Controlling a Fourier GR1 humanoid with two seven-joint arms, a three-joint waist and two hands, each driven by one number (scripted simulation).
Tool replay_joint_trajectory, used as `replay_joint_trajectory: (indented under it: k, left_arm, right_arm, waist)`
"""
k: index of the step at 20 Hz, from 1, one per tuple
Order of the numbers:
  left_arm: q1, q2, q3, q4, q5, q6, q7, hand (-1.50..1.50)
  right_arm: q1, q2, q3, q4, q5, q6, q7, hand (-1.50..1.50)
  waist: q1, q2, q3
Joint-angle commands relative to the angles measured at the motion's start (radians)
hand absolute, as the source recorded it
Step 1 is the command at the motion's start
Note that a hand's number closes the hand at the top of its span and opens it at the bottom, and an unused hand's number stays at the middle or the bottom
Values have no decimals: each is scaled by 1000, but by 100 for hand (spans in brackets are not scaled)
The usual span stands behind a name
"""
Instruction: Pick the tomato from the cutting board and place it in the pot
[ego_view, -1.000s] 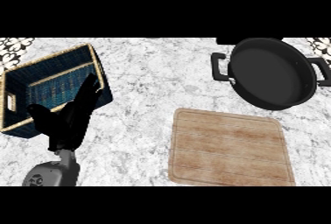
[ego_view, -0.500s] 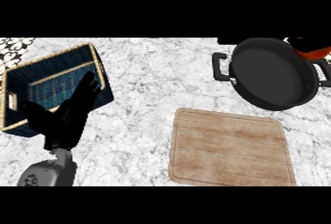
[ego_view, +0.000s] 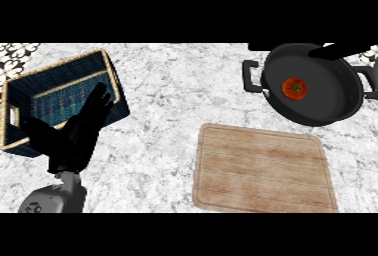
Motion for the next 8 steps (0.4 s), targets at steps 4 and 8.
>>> replay_joint_trajectory:
  k: [4,8]
  left_arm:
    - [15,10,18,10,13,-16,-13,0]
    - [-16,-32,-27,9,-37,31,4,0]
  right_arm:
    - [-60,-16,-125,14,-55,-233,-137,-150]
    - [-13,-85,-225,35,-124,-272,-205,-150]
  waist:
    - [0,1,-1]
    - [-14,-1,0]
